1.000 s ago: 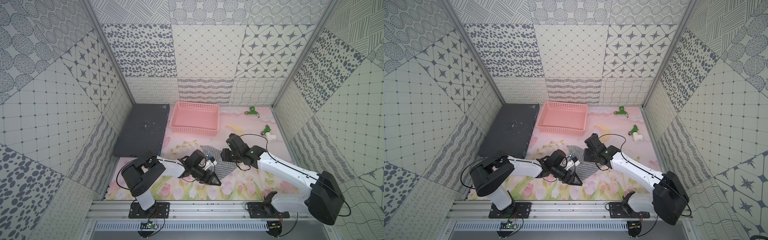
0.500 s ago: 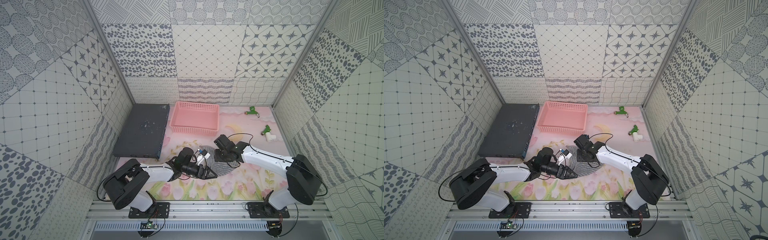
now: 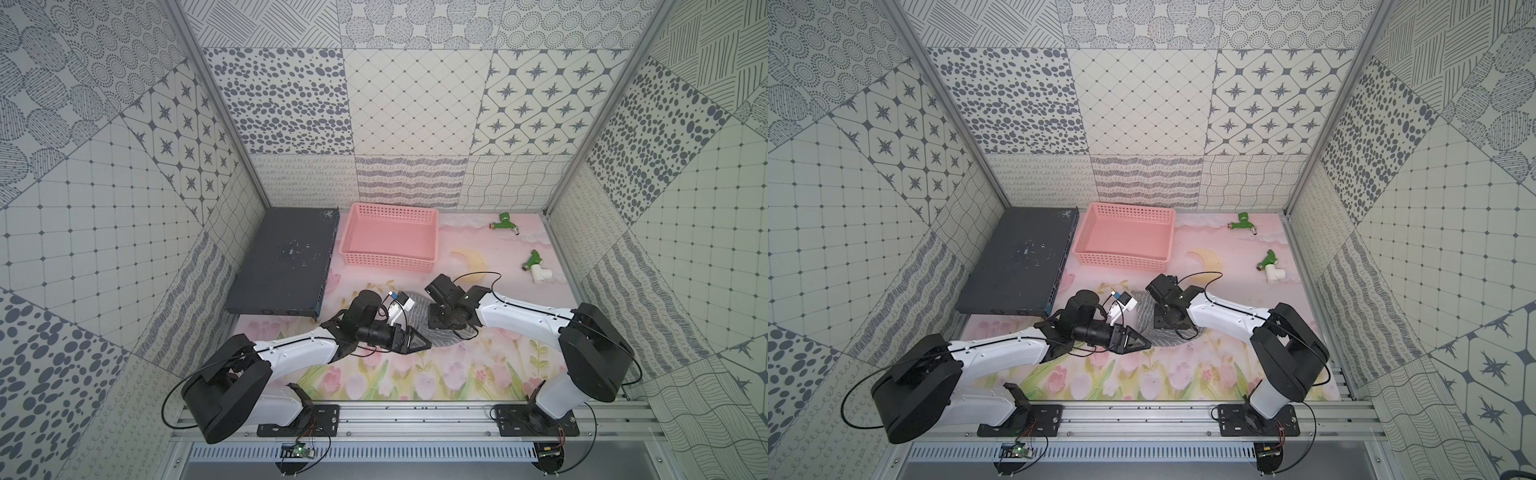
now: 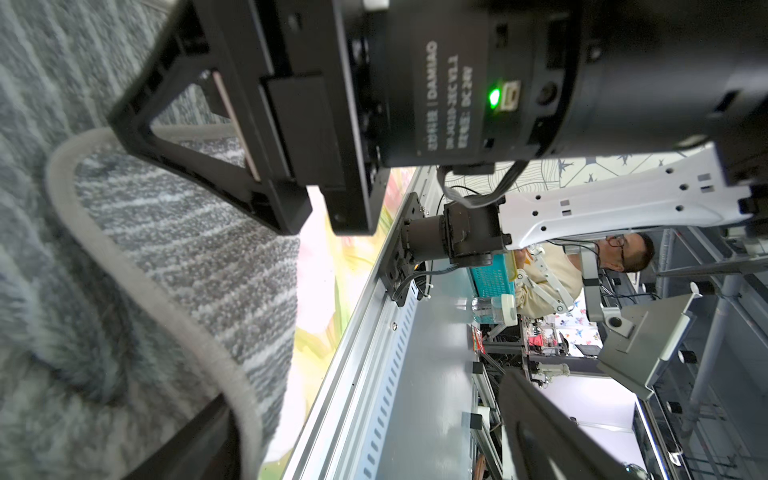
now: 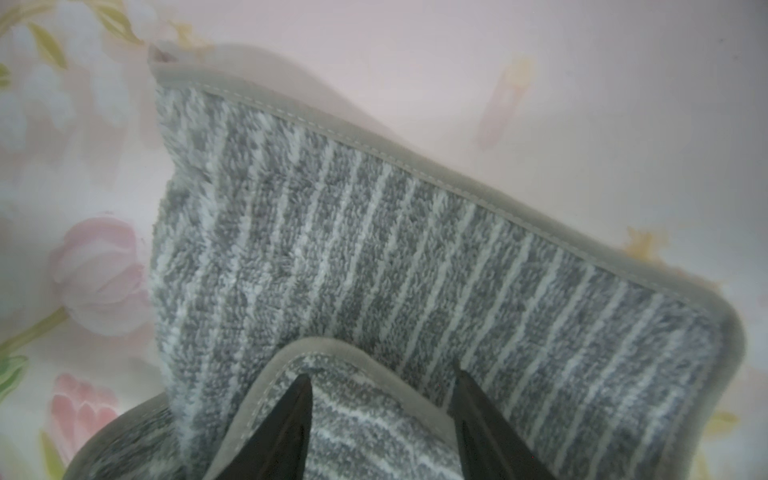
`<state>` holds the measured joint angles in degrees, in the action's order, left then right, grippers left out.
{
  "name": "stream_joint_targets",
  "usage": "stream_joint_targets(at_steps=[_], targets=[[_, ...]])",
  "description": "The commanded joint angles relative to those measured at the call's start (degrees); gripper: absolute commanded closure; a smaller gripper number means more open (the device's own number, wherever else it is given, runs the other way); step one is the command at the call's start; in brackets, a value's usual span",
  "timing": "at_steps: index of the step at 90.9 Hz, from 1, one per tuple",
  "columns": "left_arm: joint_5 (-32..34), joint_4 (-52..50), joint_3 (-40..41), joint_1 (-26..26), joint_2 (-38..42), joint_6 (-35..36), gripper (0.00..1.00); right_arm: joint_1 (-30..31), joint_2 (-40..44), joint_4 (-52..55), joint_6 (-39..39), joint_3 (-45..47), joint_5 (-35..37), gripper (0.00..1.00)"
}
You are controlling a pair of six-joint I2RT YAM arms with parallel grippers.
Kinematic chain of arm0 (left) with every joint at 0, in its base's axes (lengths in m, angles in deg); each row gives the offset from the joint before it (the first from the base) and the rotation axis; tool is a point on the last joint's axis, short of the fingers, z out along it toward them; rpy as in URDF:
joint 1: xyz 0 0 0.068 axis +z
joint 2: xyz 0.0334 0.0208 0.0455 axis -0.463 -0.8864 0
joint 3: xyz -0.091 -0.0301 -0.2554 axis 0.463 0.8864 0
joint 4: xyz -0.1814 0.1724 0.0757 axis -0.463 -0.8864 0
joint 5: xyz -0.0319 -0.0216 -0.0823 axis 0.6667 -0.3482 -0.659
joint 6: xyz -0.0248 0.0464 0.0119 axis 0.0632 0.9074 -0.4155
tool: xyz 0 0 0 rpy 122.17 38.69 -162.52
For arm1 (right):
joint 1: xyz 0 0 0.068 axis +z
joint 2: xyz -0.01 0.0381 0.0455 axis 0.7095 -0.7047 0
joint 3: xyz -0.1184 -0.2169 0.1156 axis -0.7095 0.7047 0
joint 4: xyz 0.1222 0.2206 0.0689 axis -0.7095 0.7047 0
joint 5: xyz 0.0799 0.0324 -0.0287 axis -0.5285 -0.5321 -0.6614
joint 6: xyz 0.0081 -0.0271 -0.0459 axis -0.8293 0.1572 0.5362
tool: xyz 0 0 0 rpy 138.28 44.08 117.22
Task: Fold the square dishcloth
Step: Flatten out the cleaning item at the center of the board.
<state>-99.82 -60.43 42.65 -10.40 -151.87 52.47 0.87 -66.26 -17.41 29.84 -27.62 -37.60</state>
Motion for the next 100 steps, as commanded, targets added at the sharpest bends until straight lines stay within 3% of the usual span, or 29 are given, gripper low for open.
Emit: stream_joint_targets(at_steps=[1, 12, 22, 53, 64, 85, 100], targets=[[10.51, -14.97, -2.79, -0.52, 3.97, 6.12, 0.01, 0.35, -1.62, -0.92, 0.53, 0.67, 0.98, 0.43], [17.30, -20.54, -4.17, -1.33, 7.62, 7.11, 0.01, 0.44, -2.74, -1.34, 1.09, 0.52, 0.64, 0.43], [24.23, -25.24, -4.97, -1.87, 10.30, 6.96, 0.01, 0.59, -3.04, -1.79, 1.18, 0.73, -0.04, 0.49], [32.82, -29.99, -5.36, -2.28, 13.94, 5.74, 0.01, 1.22, -1.59, -2.16, 1.13, 2.65, 0.13, 0.88], [35.07, -31.69, -5.49, -2.37, 13.66, 5.40, 0.01, 1.22, -0.93, -2.38, 0.05, 4.68, 0.35, 0.96], [40.42, -34.19, -4.78, -2.37, 15.05, 4.29, 0.02, 0.80, 0.26, -2.53, -2.70, 10.39, 4.15, 0.98], [41.63, -33.54, -4.56, -2.37, 15.60, 4.33, 0.07, -3.45, 2.83, -2.59, -4.50, 14.02, 5.85, 0.99]])
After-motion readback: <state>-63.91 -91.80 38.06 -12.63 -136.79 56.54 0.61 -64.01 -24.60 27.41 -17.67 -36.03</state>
